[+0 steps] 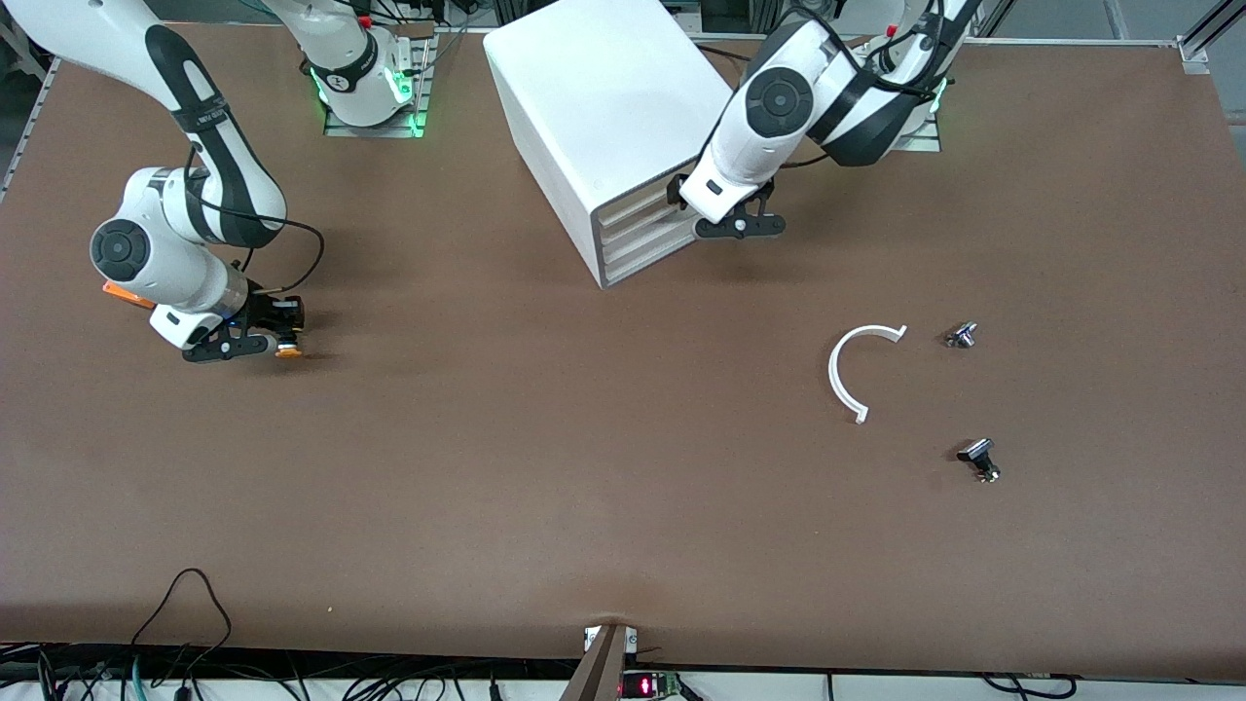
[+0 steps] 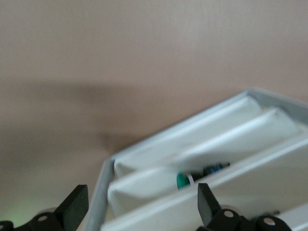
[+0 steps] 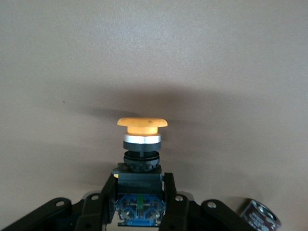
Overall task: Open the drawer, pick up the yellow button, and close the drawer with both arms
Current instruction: 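Withdraw the left gripper from the closed drawer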
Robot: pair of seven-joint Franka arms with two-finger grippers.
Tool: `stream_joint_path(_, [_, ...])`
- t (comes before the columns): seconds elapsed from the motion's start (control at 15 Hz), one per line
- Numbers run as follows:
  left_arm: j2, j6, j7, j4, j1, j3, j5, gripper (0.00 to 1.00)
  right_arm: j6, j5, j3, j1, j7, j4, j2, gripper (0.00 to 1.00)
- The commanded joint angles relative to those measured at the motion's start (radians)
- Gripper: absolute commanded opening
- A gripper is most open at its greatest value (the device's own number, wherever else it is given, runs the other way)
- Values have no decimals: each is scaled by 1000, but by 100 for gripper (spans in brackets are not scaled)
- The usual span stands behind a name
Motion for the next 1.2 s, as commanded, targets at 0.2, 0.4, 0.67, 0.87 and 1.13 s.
stream_joint_path(0.2, [-59, 12, 293, 89, 199, 149, 137, 100, 10, -31, 10, -14, 0, 8, -10, 79])
stream_joint_path(0.4, [-129, -1, 500, 94, 199, 304, 139, 100, -44, -22, 13, -14, 9, 57, -16, 100])
stream_joint_path(0.67, [-229, -340, 636, 256, 187, 421, 140, 100, -230, -19, 61, -14, 52, 217, -21, 100])
stream_joint_path(0.87, [-223, -485, 636, 410, 178, 430, 209, 100, -288, -14, 110, -12, 76, 303, -41, 100])
stream_joint_path(1.13, [-200, -527, 625, 433, 161, 434, 260, 100, -523, 74, 153, 35, 217, 512, -44, 100])
